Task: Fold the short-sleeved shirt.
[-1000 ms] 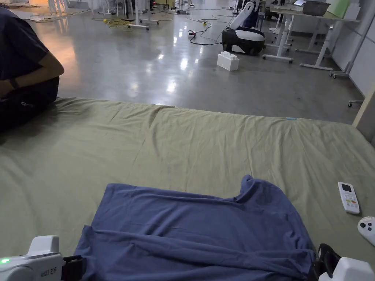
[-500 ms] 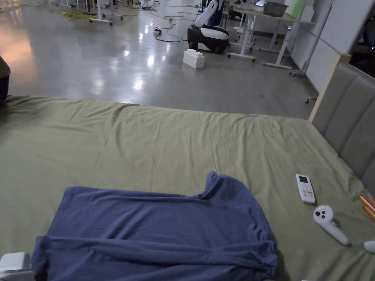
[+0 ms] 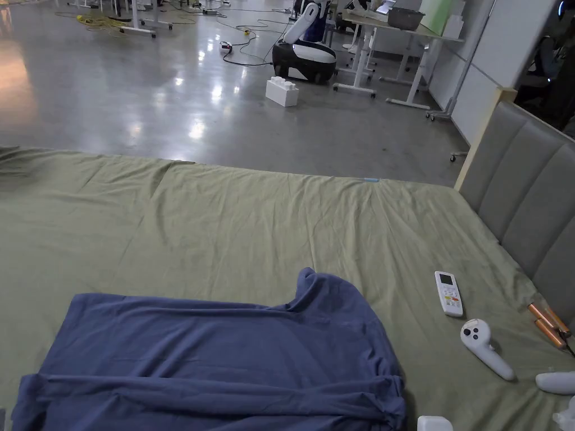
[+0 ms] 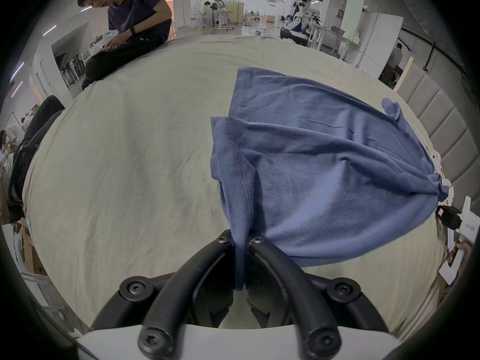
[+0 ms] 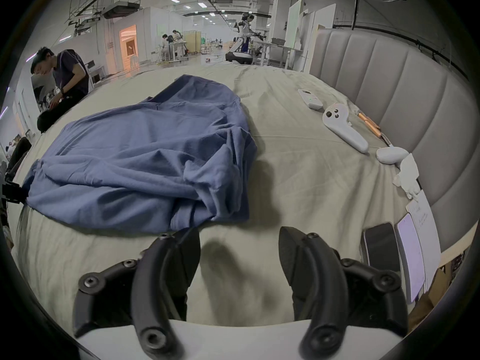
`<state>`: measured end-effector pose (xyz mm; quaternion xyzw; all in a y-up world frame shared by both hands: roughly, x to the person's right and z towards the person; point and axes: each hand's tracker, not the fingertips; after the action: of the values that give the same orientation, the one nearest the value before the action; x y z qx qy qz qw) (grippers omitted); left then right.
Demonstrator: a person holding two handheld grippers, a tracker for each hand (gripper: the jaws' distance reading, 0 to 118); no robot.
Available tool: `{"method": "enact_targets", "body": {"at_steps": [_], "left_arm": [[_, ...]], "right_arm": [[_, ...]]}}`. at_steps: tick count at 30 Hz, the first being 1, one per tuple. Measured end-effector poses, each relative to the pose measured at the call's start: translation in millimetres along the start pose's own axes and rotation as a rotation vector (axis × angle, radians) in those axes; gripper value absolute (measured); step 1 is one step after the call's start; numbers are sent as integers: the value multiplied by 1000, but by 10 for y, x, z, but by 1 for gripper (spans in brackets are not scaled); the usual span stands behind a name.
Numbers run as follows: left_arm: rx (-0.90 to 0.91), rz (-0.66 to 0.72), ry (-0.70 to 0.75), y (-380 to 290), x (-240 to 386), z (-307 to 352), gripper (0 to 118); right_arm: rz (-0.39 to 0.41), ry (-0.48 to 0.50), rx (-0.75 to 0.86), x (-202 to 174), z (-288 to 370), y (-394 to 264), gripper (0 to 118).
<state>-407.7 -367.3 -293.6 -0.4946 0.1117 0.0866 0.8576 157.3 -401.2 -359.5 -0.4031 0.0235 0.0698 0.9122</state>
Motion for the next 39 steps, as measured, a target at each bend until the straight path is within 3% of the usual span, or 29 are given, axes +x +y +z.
{"method": "enact_targets", "body": {"at_steps": [8,14,15,17,20,23,33,39], "left_arm": [[-7,-12,9,34,5,-37,8],[-4,-20,20,37,32,-57,8],[-1,-26,25,37,45,-57,7],[7,-34,32,41,64,-48,7],[21,-33,32,27,70,-44,7],[40,-19,21,17,51,-2,6],[173,-3,-68,263,-30,460,6],[261,6,-120,455,-116,833,6]], "right_arm": [[28,51,-62,-4,-251,123,72],[44,59,-57,-61,-209,136,37],[60,57,-52,-97,-203,136,25],[67,49,-44,-158,-191,130,22],[41,38,-32,-155,-189,124,7],[13,46,-33,-134,-160,130,4],[44,56,10,-78,231,338,3],[-13,69,30,78,558,595,3]]}}
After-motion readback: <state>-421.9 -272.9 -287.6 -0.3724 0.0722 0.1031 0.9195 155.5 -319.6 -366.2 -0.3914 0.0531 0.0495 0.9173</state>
